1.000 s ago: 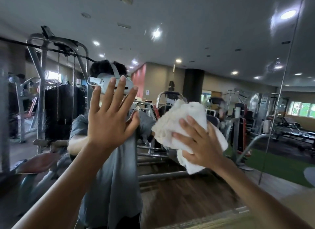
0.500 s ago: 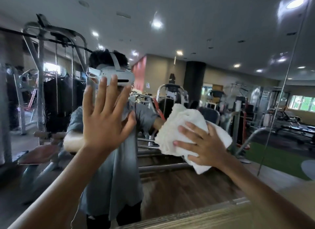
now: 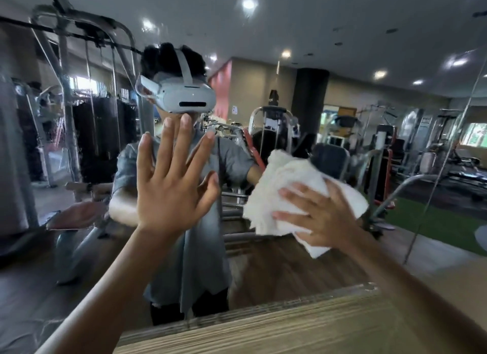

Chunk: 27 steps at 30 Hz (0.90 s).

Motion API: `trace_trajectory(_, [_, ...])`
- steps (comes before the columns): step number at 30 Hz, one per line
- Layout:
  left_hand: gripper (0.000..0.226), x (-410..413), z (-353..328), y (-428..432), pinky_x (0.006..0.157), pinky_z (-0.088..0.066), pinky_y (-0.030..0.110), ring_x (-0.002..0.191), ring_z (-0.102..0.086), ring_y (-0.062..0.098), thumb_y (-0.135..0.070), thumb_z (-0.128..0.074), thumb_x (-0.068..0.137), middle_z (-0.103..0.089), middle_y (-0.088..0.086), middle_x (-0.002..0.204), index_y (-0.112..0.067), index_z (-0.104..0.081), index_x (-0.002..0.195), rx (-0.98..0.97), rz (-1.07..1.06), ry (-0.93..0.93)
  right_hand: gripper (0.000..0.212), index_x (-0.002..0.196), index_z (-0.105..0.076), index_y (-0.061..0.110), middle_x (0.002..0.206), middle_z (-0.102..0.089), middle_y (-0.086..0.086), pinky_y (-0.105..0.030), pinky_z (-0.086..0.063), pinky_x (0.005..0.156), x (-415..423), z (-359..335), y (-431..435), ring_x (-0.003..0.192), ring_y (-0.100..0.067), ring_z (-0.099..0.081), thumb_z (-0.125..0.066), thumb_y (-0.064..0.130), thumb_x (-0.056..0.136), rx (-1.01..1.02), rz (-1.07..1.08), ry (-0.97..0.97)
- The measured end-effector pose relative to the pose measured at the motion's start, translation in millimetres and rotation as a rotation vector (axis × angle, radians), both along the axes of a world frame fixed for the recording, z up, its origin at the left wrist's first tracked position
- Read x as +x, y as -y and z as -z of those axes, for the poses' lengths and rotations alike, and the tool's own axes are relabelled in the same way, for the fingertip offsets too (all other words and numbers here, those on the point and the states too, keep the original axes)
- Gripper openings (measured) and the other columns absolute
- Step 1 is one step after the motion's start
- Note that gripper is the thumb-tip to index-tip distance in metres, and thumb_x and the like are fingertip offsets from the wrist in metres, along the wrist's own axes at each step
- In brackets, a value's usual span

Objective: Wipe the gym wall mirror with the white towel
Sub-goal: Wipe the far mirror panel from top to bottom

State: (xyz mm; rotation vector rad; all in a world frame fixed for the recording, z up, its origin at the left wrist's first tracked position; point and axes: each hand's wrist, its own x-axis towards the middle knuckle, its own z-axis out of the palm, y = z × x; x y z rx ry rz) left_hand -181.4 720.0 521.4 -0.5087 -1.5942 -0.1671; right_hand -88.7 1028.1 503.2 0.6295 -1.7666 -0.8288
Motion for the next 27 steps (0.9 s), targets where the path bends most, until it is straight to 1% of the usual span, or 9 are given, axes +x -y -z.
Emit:
trace_trajectory(4, [0.065,3,0,-3,0.119,-0.022,0.060,0.151,-0.023,0.035,-0.043,-0.042,0.098,-0.028,0.017,0.162,-0.019,-0.032,0.157,0.028,0.004,0.001,0.062,0.141,-0.047,0.029,0.158,-0.037,-0.010,-0.055,-0.033,0.099,-7,-13,18,0.146,-0.028,-0.031,-0.051,0.027,0.079,-0.760,0.015,-0.263])
trace_trajectory(6, [0.064,5,15,-6,0.120,-0.020,0.059,0.151,-0.024,0.036,-0.042,-0.043,0.098,-0.028,0.017,0.162,-0.019,-0.034,0.156,0.074,0.037,0.026,0.060,0.141,-0.048,0.027,0.158,-0.036,-0.012,-0.058,-0.030,0.103,-16,10,47,0.148,-0.028,-0.029,-0.049,0.029,0.081,-0.917,-0.008,-0.300])
trace_trajectory(9, [0.064,9,60,-6,0.121,-0.017,0.056,0.151,-0.024,0.035,-0.041,-0.046,0.097,-0.029,0.016,0.162,-0.019,-0.035,0.156,0.042,0.045,0.063,0.054,0.141,-0.046,0.033,0.159,-0.032,-0.007,-0.057,-0.031,0.099,-17,63,57,0.151,-0.026,-0.022,-0.049,0.036,0.087,-0.565,-0.014,-0.102])
trace_trajectory(11, [0.064,8,73,0,0.122,-0.016,0.054,0.151,-0.024,0.034,-0.041,-0.048,0.097,-0.030,0.015,0.162,-0.021,-0.035,0.156,-0.005,0.035,0.057,0.048,0.141,-0.047,0.038,0.157,-0.035,-0.001,-0.053,-0.035,0.095,-9,82,33,0.145,-0.023,-0.033,-0.050,0.036,0.093,-0.132,0.005,0.022])
trace_trajectory(13, [0.063,7,73,2,0.122,-0.017,0.054,0.151,-0.024,0.034,-0.040,-0.048,0.097,-0.030,0.015,0.162,-0.021,-0.036,0.155,0.002,0.039,0.063,0.040,0.139,-0.050,0.040,0.151,-0.043,0.004,-0.054,-0.036,0.098,-2,79,13,0.134,-0.020,-0.045,-0.046,0.040,0.099,0.089,-0.015,0.130])
trace_trajectory(16, [0.062,8,74,-2,0.121,-0.018,0.055,0.151,-0.024,0.035,-0.040,-0.047,0.098,-0.029,0.016,0.162,-0.020,-0.036,0.155,0.019,0.041,0.065,0.039,0.133,-0.048,0.035,0.143,-0.045,0.001,-0.054,-0.031,0.102,-4,52,6,0.134,-0.025,-0.042,-0.021,0.042,0.105,-0.190,-0.006,0.115])
trace_trajectory(19, [0.063,6,77,0,0.121,-0.019,0.056,0.151,-0.025,0.036,-0.040,-0.049,0.097,-0.028,0.016,0.162,-0.019,-0.036,0.156,0.015,0.044,0.068,0.047,0.135,-0.053,0.029,0.154,-0.043,-0.010,-0.050,-0.029,0.102,-16,41,33,0.147,-0.024,-0.030,-0.044,0.033,0.089,-0.734,-0.043,-0.206])
trace_trajectory(21, [0.064,6,78,-1,0.121,-0.019,0.056,0.150,-0.025,0.036,-0.039,-0.050,0.097,-0.028,0.016,0.162,-0.019,-0.036,0.155,0.020,0.037,0.071,0.051,0.136,-0.054,0.025,0.152,-0.044,-0.015,-0.054,-0.028,0.105,-24,53,60,0.145,-0.029,-0.034,-0.047,0.032,0.086,-0.921,-0.055,-0.314])
trace_trajectory(27, [0.064,7,78,-1,0.120,-0.021,0.056,0.150,-0.026,0.036,-0.038,-0.053,0.095,-0.030,0.016,0.161,-0.019,-0.039,0.154,0.028,0.049,0.054,0.053,0.142,-0.046,0.032,0.164,-0.024,-0.002,-0.051,-0.027,0.104,-15,99,57,0.149,-0.023,-0.026,-0.044,0.035,0.089,-0.672,0.002,-0.160])
